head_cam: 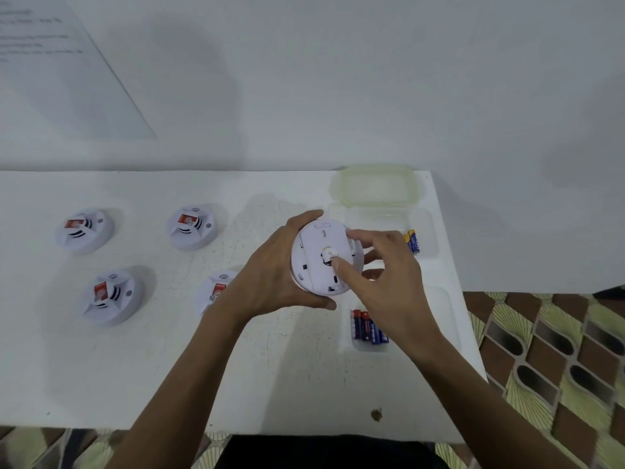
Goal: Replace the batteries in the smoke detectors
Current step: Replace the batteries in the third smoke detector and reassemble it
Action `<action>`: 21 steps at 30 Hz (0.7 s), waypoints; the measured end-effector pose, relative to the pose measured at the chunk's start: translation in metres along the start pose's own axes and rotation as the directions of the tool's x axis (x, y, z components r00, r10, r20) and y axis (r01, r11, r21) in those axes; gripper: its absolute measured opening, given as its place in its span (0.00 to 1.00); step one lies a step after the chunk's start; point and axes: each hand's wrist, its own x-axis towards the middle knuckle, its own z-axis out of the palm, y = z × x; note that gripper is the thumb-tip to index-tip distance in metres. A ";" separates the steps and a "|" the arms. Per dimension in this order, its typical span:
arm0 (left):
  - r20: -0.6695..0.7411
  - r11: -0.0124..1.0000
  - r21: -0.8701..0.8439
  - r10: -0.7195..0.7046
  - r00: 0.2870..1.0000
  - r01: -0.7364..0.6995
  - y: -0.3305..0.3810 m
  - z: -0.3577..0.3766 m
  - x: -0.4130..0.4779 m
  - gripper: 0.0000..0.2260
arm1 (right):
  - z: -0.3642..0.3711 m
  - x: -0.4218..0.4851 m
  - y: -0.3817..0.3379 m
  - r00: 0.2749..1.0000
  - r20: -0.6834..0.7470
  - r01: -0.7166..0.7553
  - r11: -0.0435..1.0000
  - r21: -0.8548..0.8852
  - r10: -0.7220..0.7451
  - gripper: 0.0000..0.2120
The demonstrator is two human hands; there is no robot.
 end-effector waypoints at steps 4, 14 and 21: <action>-0.043 0.997 0.067 0.032 0.999 -0.029 -0.002 0.001 0.000 0.48 | 0.000 0.001 -0.004 1.000 0.009 0.001 0.998 -0.057 0.000 0.24; -0.123 0.981 0.164 0.122 0.985 -0.101 0.001 0.004 0.001 0.39 | 0.006 0.001 -0.012 0.993 0.107 0.058 0.982 -0.182 -0.039 0.39; -0.137 0.963 0.264 0.095 0.986 -0.056 0.004 -0.004 0.004 0.40 | 0.001 0.007 -0.015 0.975 0.219 0.096 0.957 -0.275 -0.035 0.38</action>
